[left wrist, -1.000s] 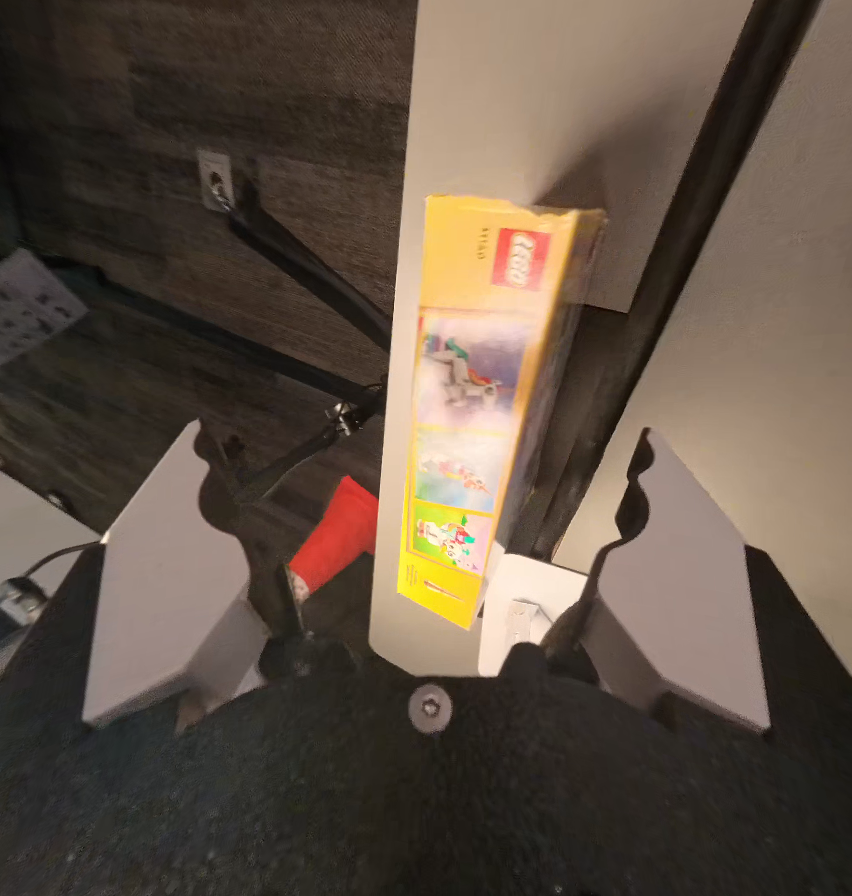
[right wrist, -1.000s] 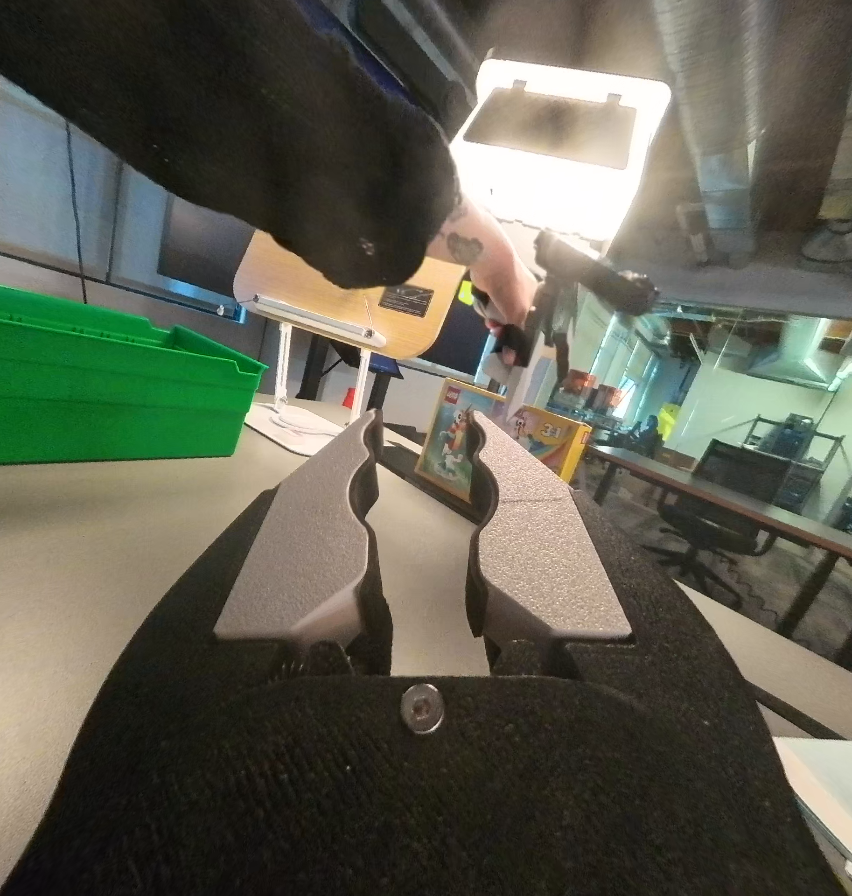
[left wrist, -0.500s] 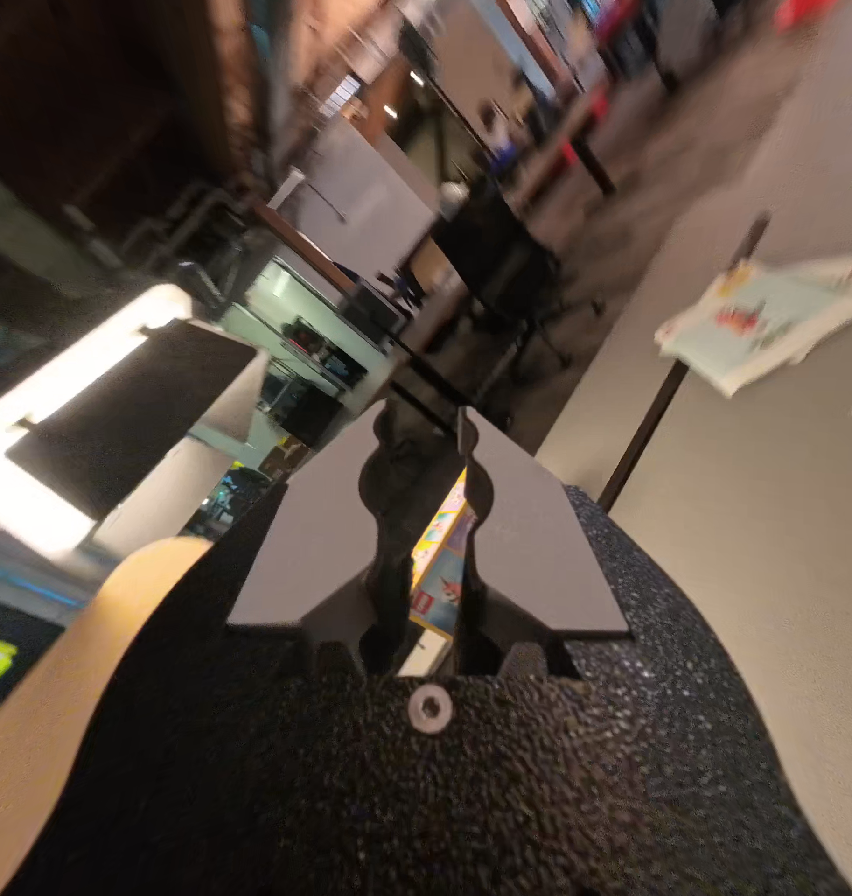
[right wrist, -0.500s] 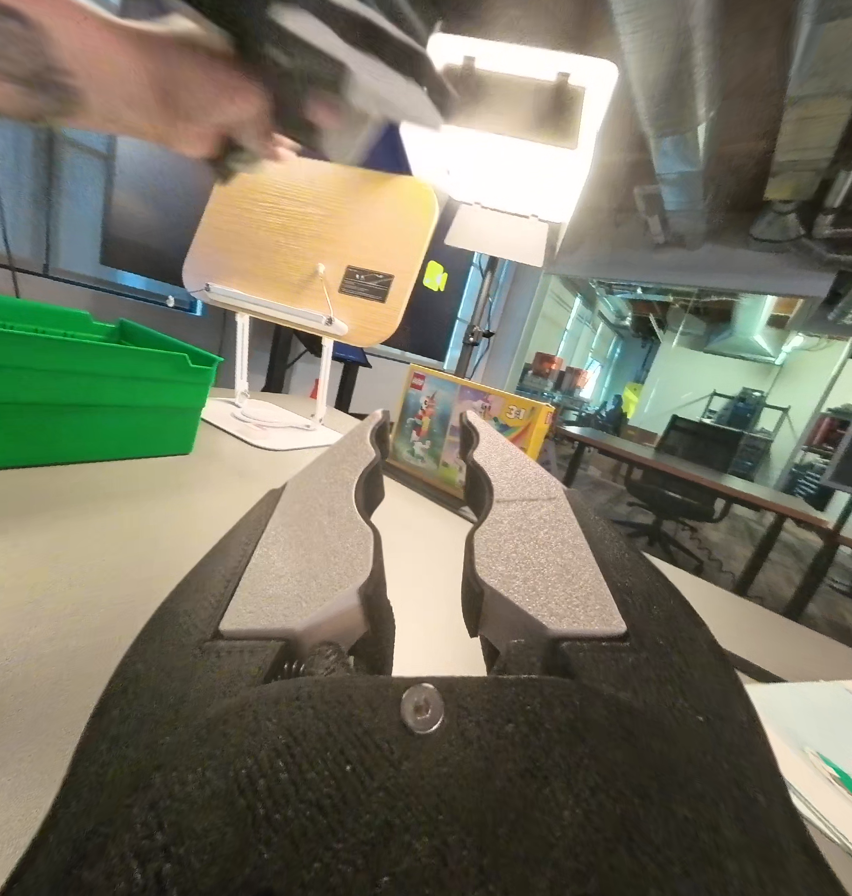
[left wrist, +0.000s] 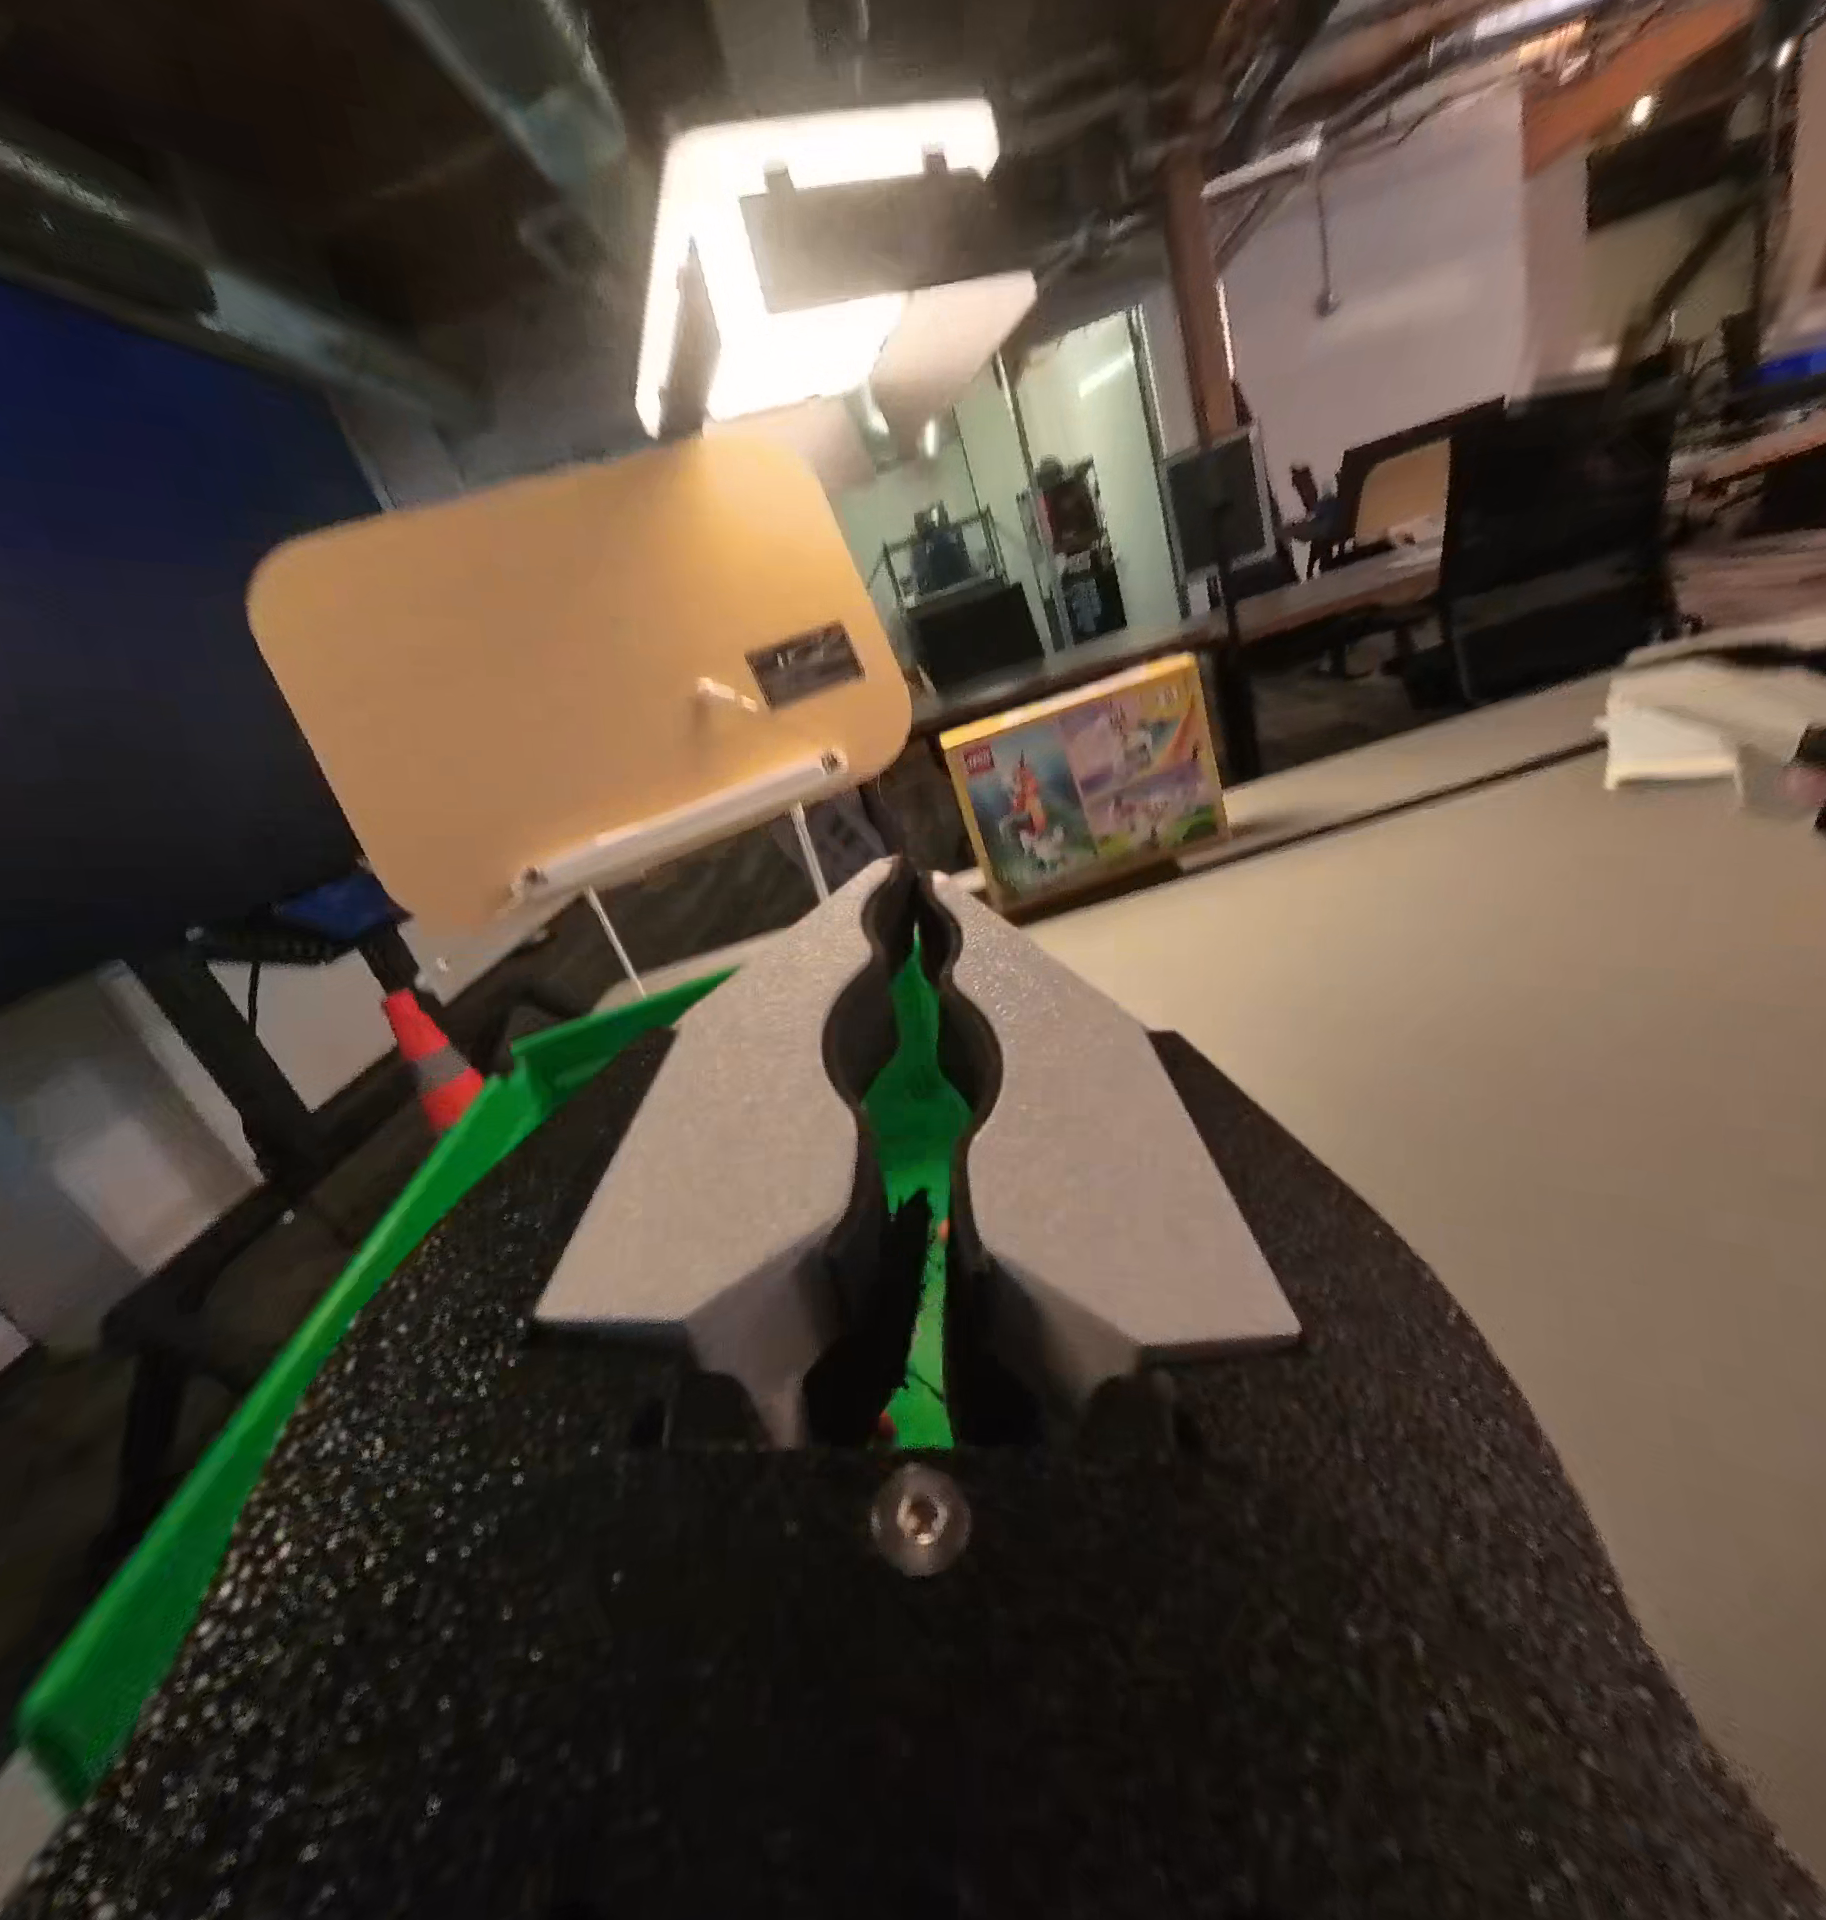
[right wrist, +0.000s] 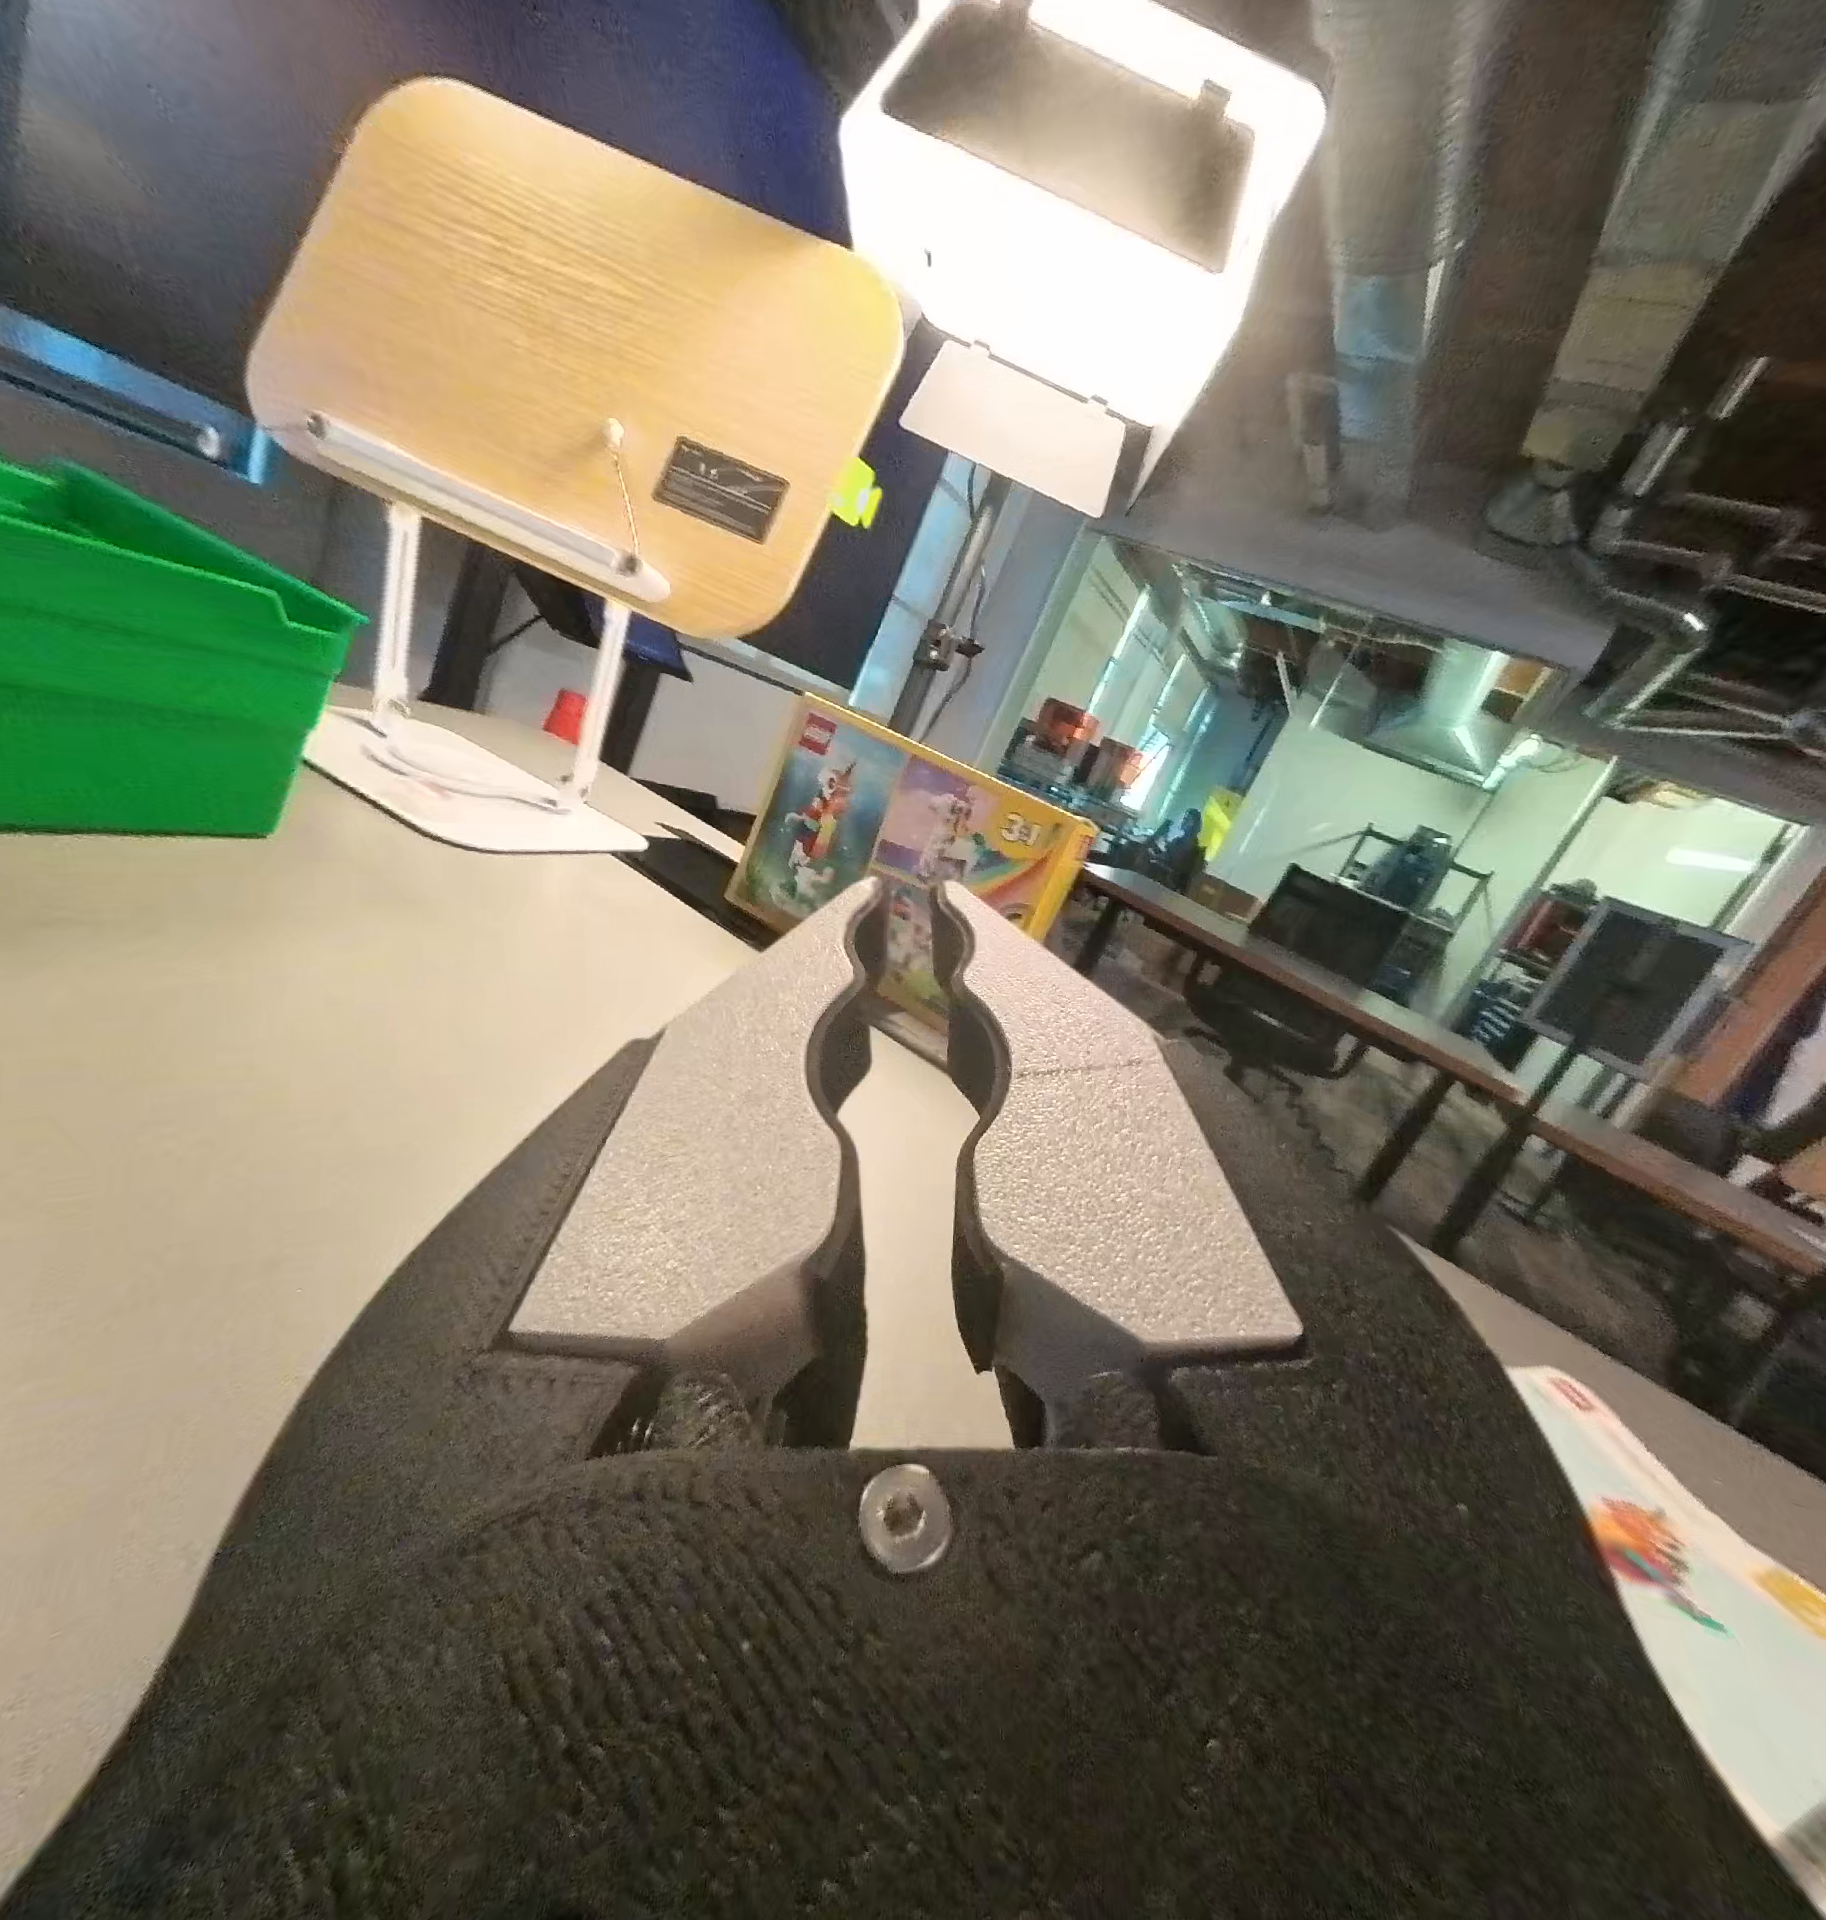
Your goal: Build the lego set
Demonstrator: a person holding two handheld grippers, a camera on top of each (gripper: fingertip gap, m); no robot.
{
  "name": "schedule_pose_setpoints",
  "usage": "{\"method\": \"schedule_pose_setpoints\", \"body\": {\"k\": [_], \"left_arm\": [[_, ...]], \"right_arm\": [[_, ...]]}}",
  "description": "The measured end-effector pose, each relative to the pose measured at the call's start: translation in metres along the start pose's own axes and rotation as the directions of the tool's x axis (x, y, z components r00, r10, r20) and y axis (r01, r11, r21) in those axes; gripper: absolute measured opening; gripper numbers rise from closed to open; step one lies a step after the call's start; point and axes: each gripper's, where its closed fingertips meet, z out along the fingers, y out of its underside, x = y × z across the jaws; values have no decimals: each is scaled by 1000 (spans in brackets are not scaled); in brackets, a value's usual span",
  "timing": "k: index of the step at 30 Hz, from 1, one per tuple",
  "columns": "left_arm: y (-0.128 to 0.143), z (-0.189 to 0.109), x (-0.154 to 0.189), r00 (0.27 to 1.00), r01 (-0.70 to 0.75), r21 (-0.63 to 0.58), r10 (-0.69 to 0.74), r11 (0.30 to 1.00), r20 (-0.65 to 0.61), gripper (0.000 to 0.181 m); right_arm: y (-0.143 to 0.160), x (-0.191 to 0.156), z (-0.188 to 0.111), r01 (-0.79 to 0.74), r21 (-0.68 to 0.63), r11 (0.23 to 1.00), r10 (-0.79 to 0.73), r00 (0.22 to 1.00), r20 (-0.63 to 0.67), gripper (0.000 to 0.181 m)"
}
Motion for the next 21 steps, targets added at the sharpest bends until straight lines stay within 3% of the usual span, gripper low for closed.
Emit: {"method": "schedule_pose_setpoints", "body": {"k": [6, 12, 18, 21], "left_arm": [[25, -5, 37, 998, -10, -80, 5, 997, -61, 0], [30, -1, 71, 979, 81, -125, -102, 989, -178, 0], [27, -5, 69, 981, 107, -123, -125, 987, -150, 0], [29, -3, 69, 978, 104, -142, -127, 984, -167, 0]], "right_arm": [[1, -7, -12, 26, -156, 987, -44, 993, -109, 0], [11, -38, -20, -82, -339, 937, 39, 991, -131, 0], [33, -63, -26, -181, -535, 825, 92, 978, -189, 0], [31, -73, -22, -206, -554, 807, 85, 968, -236, 0]]}}
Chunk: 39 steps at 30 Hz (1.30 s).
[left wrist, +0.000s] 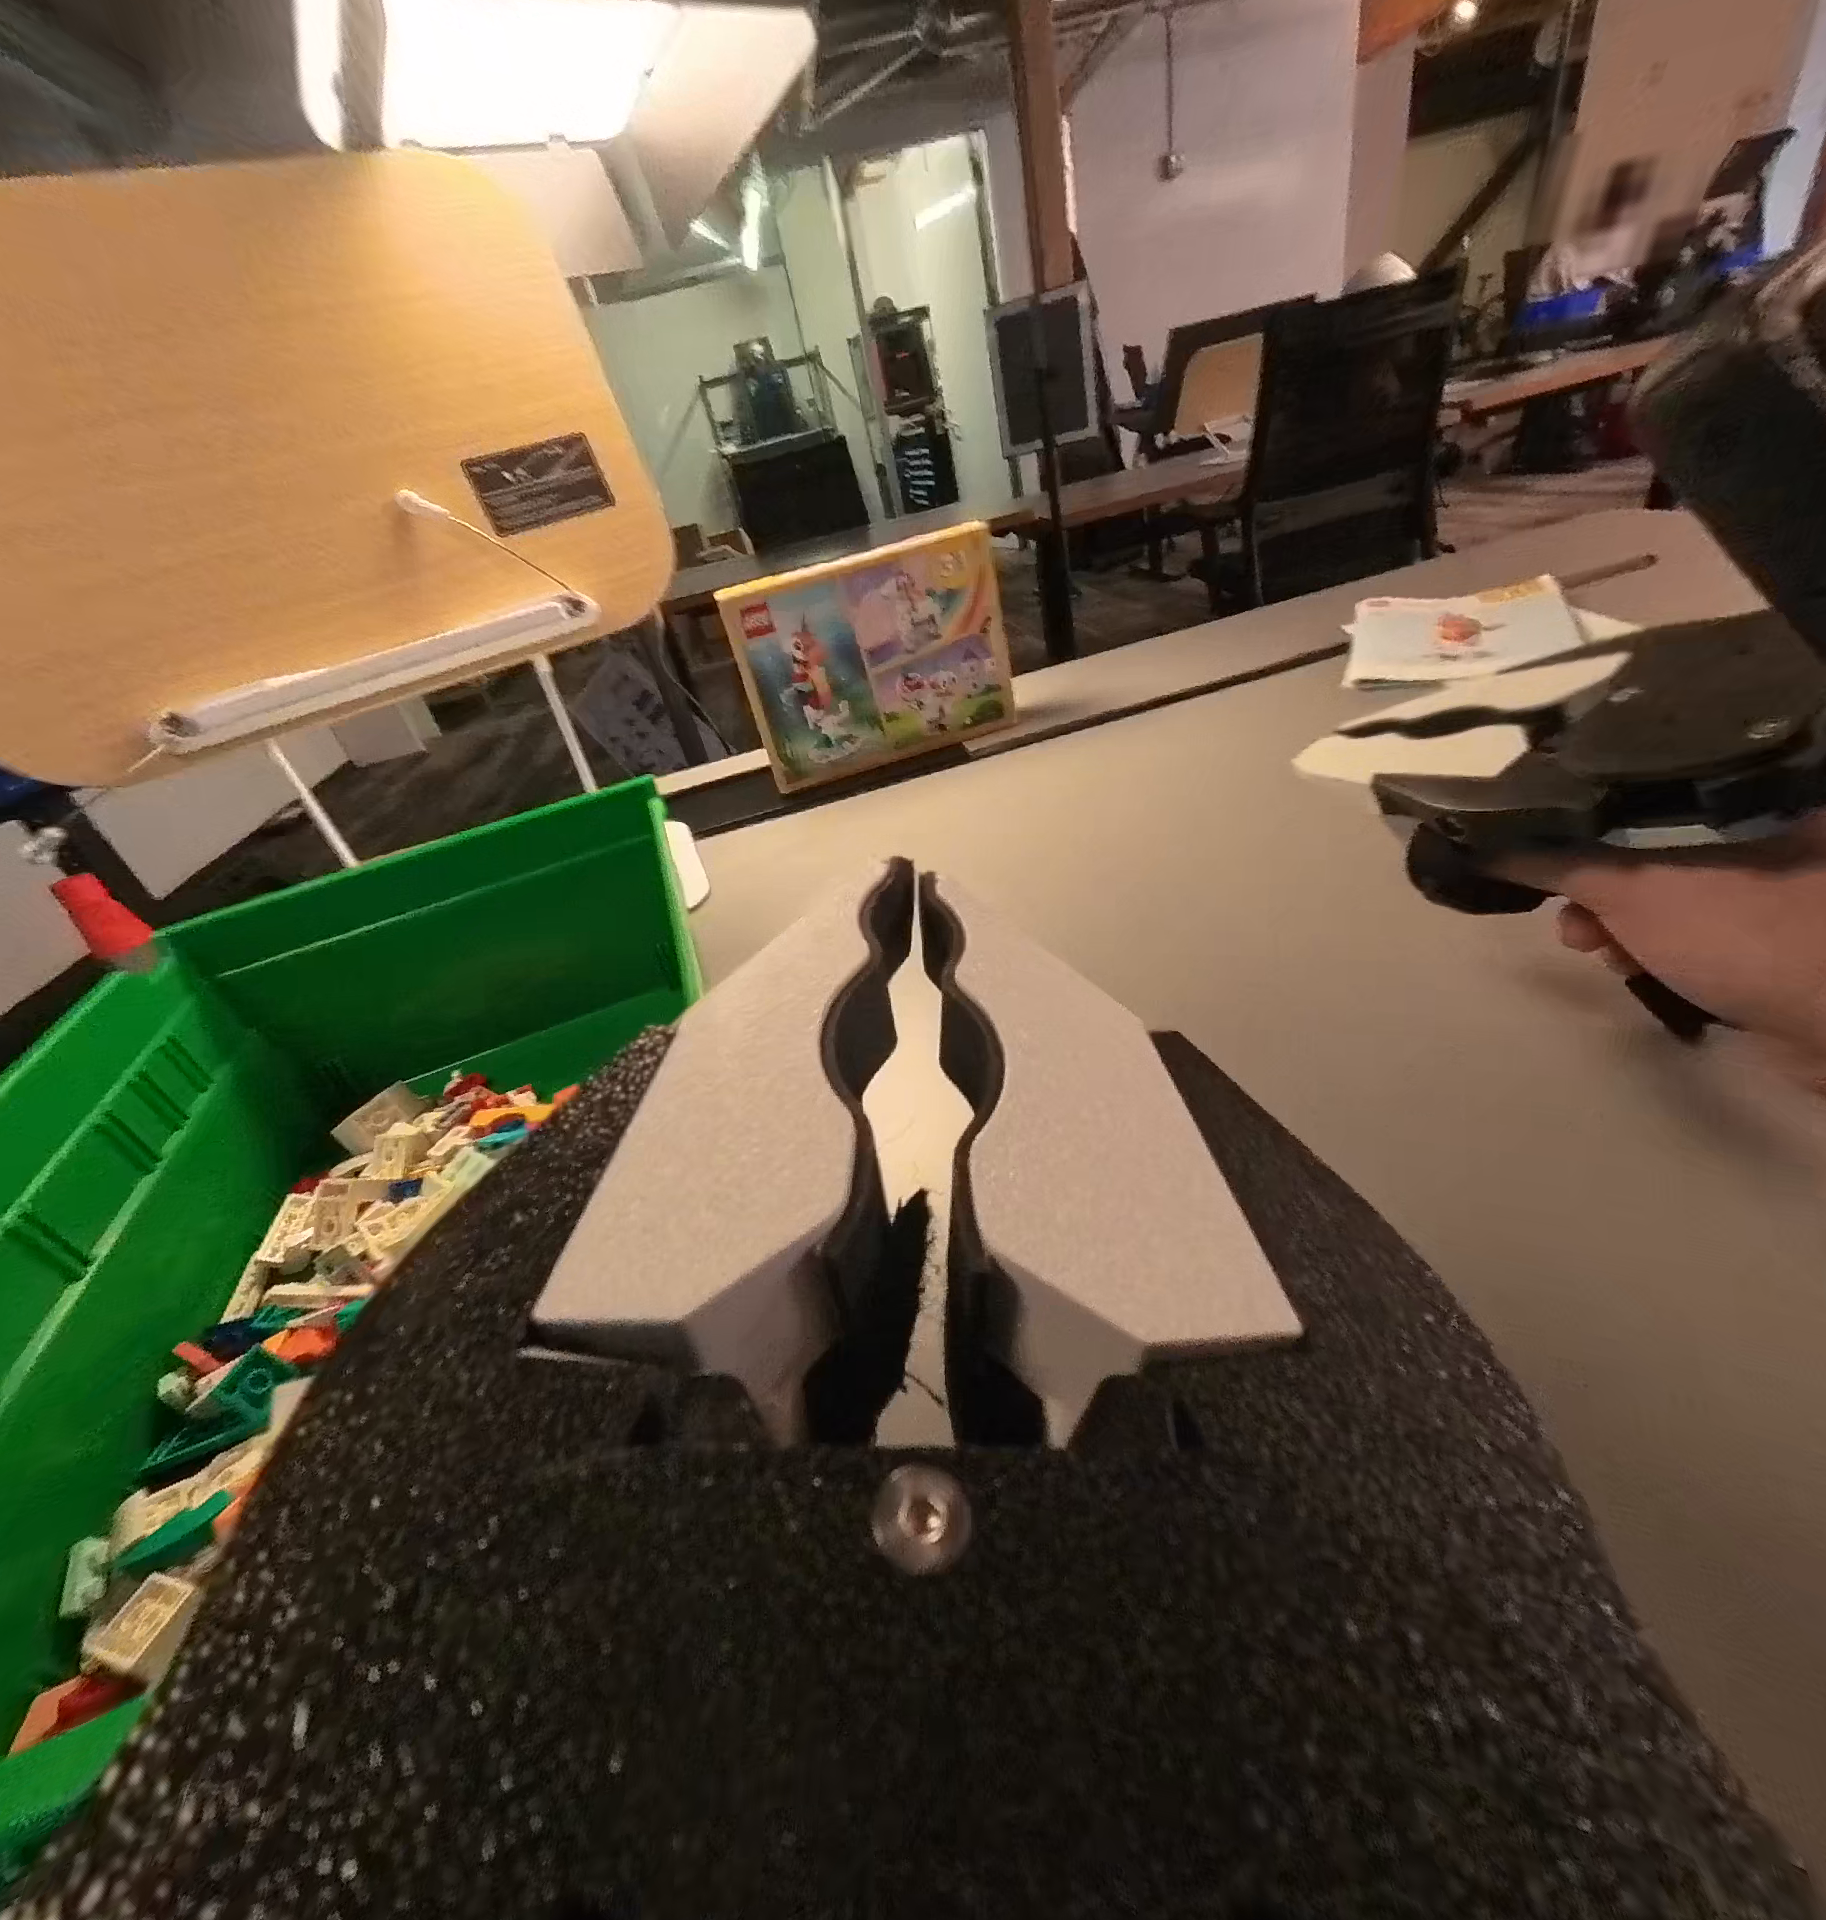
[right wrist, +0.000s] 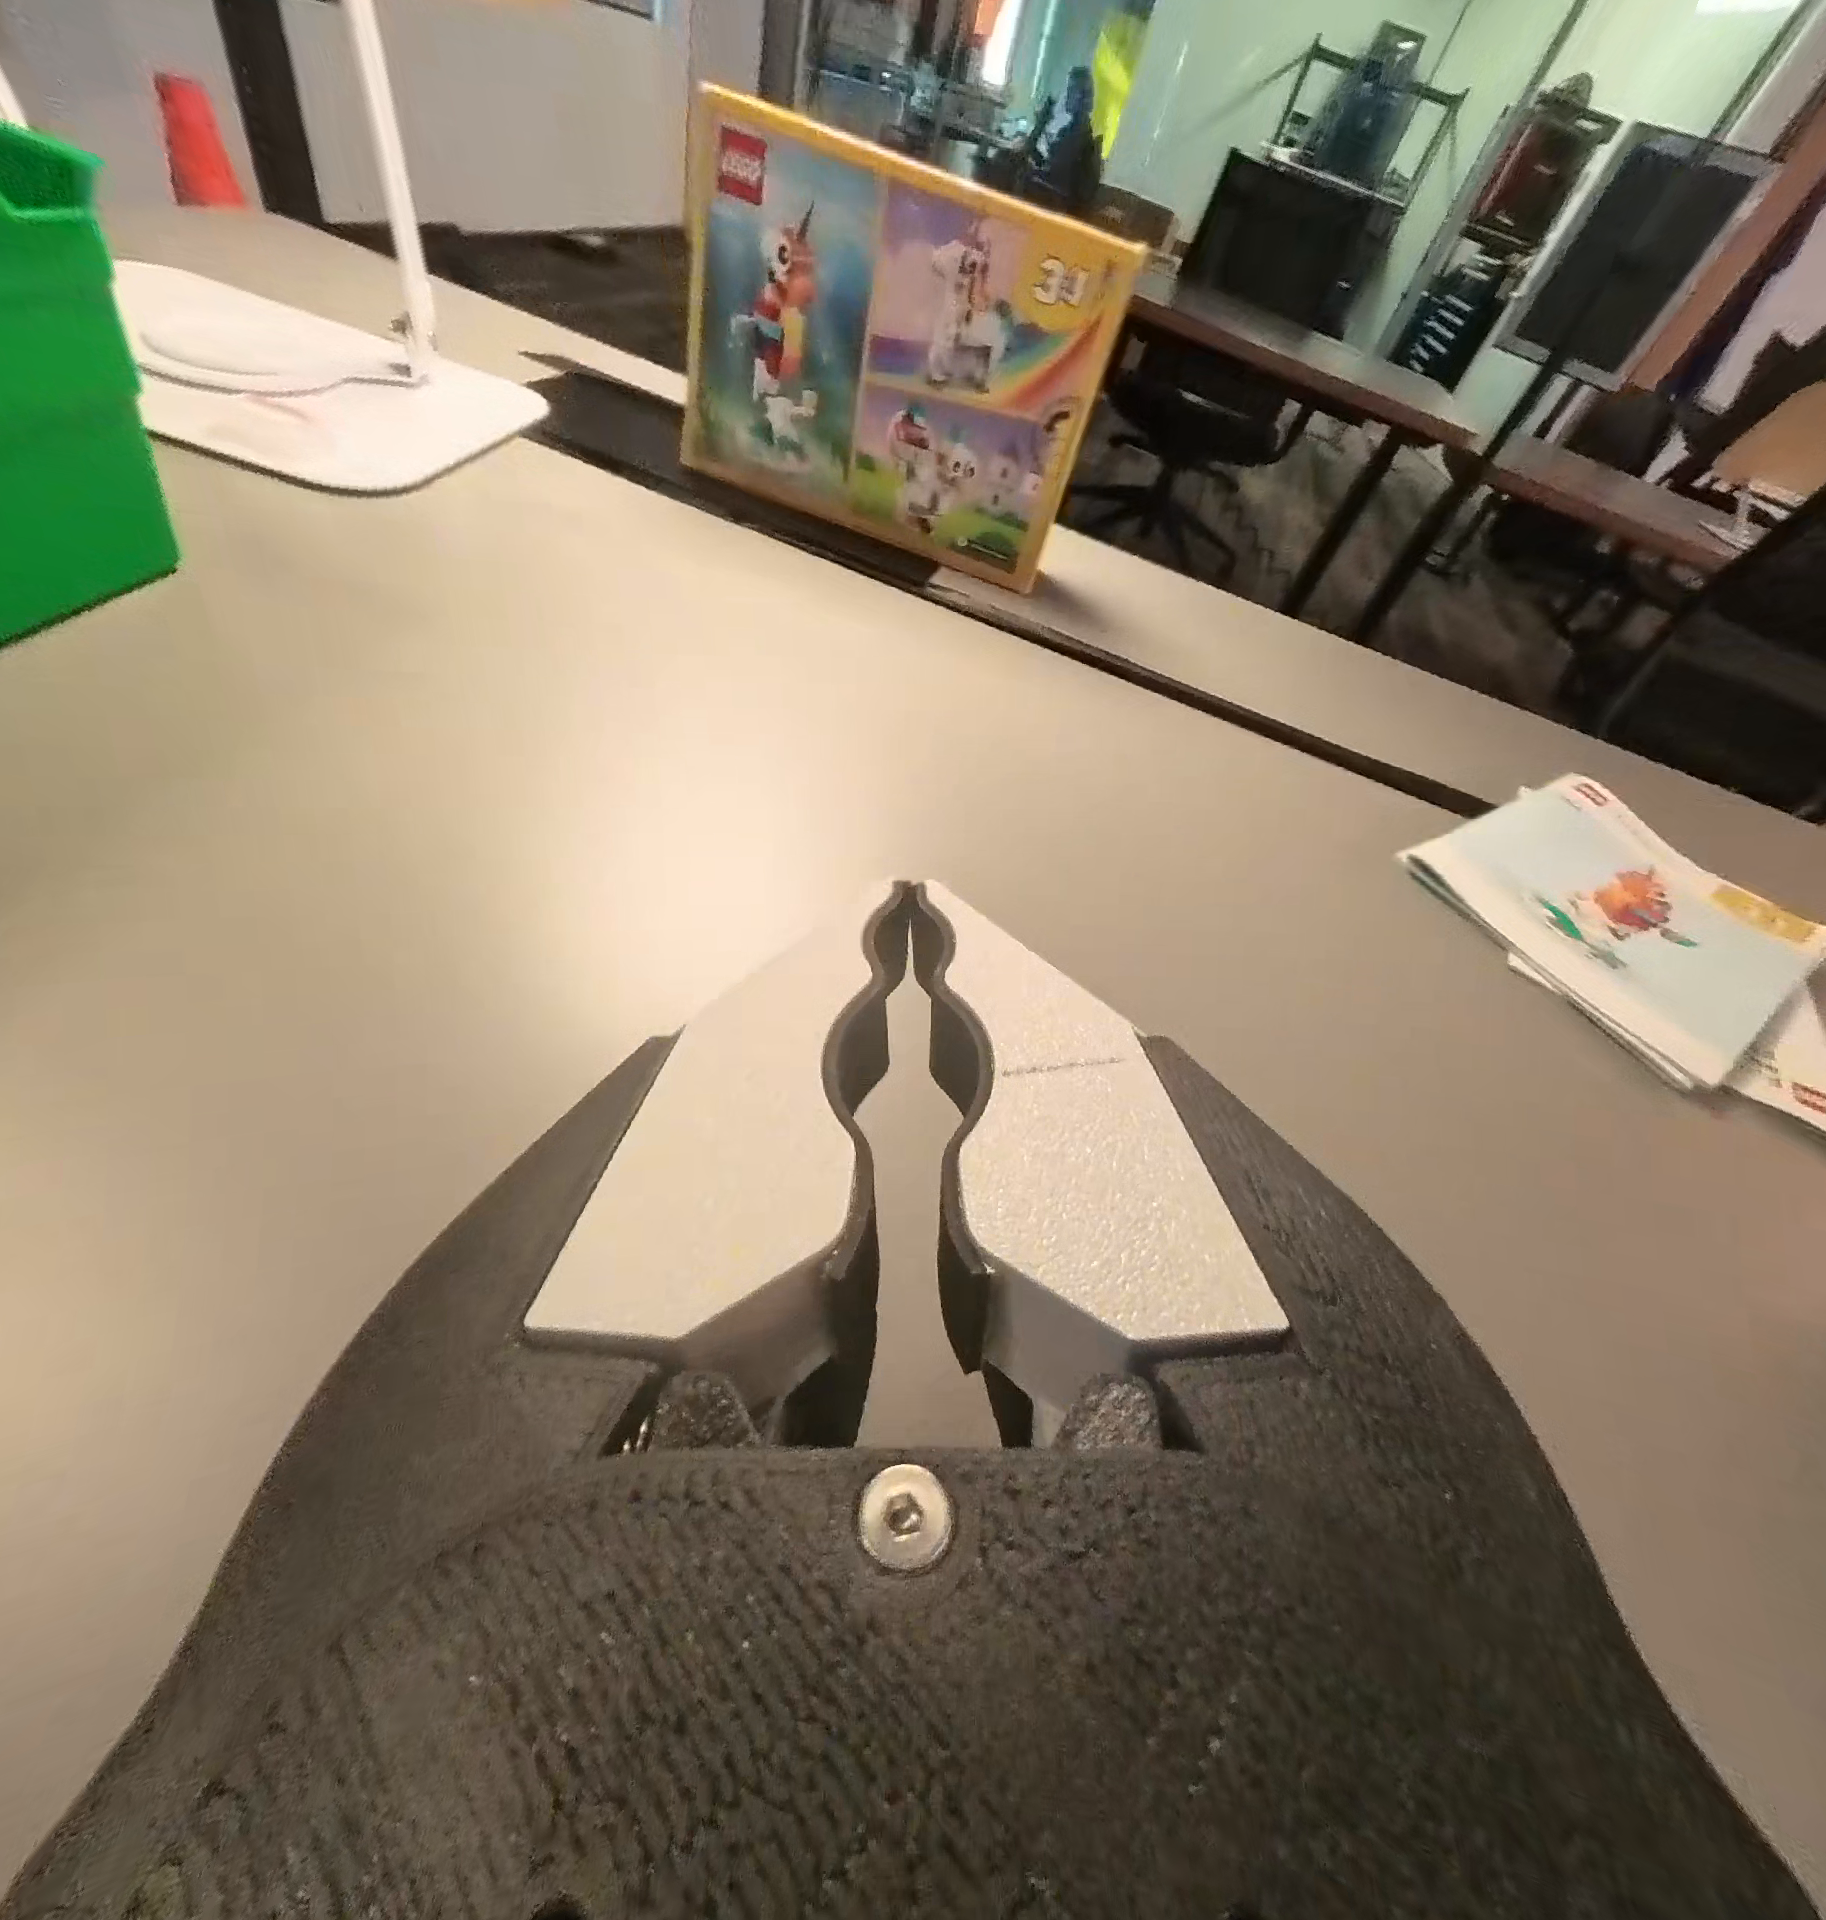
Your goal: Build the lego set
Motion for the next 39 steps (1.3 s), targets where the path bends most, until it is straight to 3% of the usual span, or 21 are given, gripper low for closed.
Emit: {"method": "schedule_pose_setpoints", "body": {"k": [4, 6, 9, 14, 19, 21, 29, 39], "left_arm": [[11, 10, -10, 1000, 10, -71, -12, 997, -28, 1], [5, 9, -19, 1000, 12, -51, -11, 999, 14, 23], [-1, 4, -29, 996, -26, -30, 29, 999, 82, 32], [2, -7, -39, 986, 6, -63, 5, 998, 165, 71], [36, -6, -61, 972, 55, -196, -7, 979, 235, 85], [52, -2, -65, 971, 76, -252, -14, 965, 239, 80], [67, -4, -58, 981, 0, -283, 55, 959, 185, 6], [71, -12, -67, 989, 6, -275, 35, 961, 144, 1]], "right_arm": [[-1, -19, -2, 50, -2, 999, -50, 998, 34, 0], [-1, -21, -3, 46, 2, 999, -46, 998, 53, 0], [-2, -21, -5, 23, 12, 1000, -24, 997, 74, 0], [-4, -22, -7, 21, 30, 999, -24, 995, 100, 0], [-6, -22, -9, -1, 47, 999, -5, 992, 129, 0], [-6, -23, -9, 0, 51, 999, -7, 991, 133, 0], [-8, -21, -11, 0, 62, 998, -9, 989, 145, 0], [-6, -15, -9, -38, 51, 998, 29, 988, 151, 0]]}}
